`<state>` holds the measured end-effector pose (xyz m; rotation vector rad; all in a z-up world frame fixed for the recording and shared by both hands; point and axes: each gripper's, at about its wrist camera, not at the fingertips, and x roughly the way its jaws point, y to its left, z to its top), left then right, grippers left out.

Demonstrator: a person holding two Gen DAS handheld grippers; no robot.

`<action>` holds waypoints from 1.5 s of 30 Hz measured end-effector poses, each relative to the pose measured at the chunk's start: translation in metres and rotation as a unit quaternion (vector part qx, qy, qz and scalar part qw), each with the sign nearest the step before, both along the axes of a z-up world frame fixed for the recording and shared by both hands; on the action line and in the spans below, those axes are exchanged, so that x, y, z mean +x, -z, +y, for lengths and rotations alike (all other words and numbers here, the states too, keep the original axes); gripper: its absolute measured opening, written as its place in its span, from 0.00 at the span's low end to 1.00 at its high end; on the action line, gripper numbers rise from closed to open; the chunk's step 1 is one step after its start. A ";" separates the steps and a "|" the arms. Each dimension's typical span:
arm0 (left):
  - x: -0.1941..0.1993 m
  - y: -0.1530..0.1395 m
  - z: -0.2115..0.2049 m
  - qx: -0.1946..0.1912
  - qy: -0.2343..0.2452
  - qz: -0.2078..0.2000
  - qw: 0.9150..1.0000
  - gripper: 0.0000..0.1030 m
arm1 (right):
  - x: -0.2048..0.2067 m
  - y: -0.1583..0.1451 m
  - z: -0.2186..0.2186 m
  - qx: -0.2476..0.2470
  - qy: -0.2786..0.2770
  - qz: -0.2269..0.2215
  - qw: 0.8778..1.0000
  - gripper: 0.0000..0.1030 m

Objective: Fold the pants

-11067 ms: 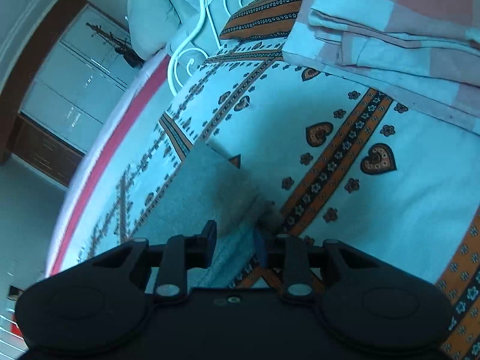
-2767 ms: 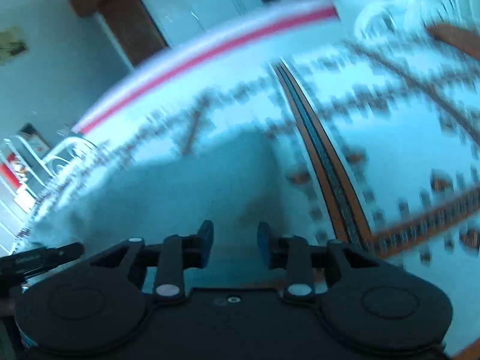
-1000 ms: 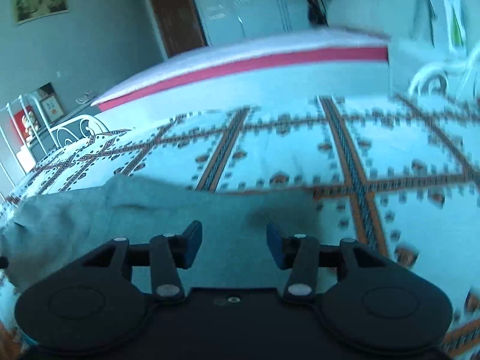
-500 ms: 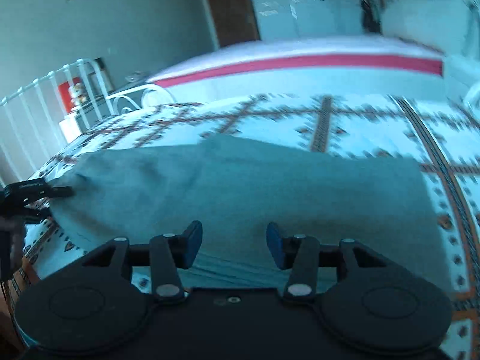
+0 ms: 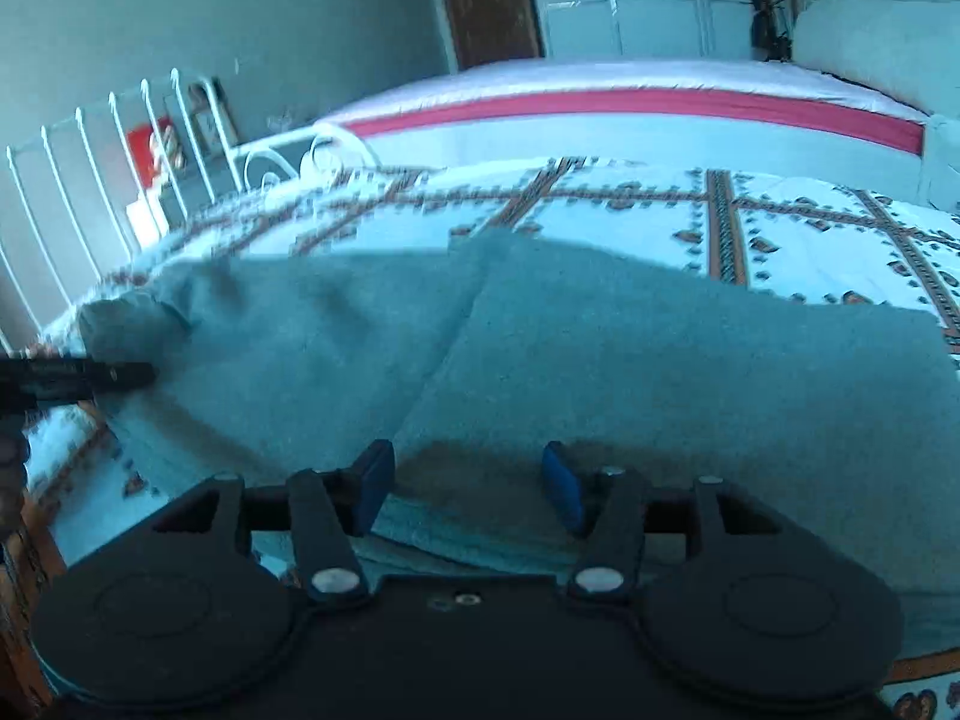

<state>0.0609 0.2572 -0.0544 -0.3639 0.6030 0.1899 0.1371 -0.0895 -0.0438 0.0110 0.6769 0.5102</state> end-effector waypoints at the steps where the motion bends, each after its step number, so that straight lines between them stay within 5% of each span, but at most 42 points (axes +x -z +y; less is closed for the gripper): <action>1: -0.001 -0.002 -0.003 0.004 0.000 -0.002 1.000 0.23 | -0.003 -0.004 -0.005 0.008 0.005 -0.009 1.000 0.46; 5: -0.006 -0.013 -0.008 0.008 -0.008 -0.008 1.000 0.21 | 0.002 -0.020 -0.023 0.021 0.020 -0.013 0.999 0.46; 7: -0.003 -0.029 -0.023 0.039 0.001 -0.021 0.999 0.20 | 0.007 -0.031 -0.039 0.026 0.031 -0.014 0.999 0.46; 12: 0.017 -0.091 -0.100 0.088 0.078 -0.093 0.989 0.18 | 0.015 -0.055 -0.100 0.045 0.080 -0.035 0.995 0.46; 18: 0.053 -0.123 -0.254 0.088 0.250 -0.154 0.952 0.18 | 0.016 -0.055 -0.203 0.122 0.203 -0.011 0.971 0.46; 21: 0.068 -0.097 -0.332 0.074 0.371 -0.117 0.918 0.25 | 0.006 -0.044 -0.246 0.143 0.251 0.003 0.957 0.48; 23: 0.071 -0.081 -0.361 0.103 0.386 -0.087 0.912 0.28 | -0.001 -0.038 -0.268 0.159 0.275 0.022 0.948 0.49; 29: 0.065 -0.070 -0.359 0.102 0.377 -0.069 0.918 0.32 | -0.012 -0.037 -0.279 0.194 0.244 0.017 0.950 0.52; 33: 0.060 -0.073 -0.346 0.106 0.354 -0.074 0.926 0.79 | -0.006 -0.035 -0.267 0.218 0.225 0.039 0.949 0.52; 35: 0.057 -0.074 -0.337 0.093 0.361 -0.079 0.925 0.78 | -0.004 -0.033 -0.259 0.215 0.216 0.047 0.951 0.53; 45: 0.042 -0.067 -0.249 0.100 0.269 -0.049 0.957 0.78 | -0.016 -0.002 -0.260 0.292 0.219 0.156 0.918 0.62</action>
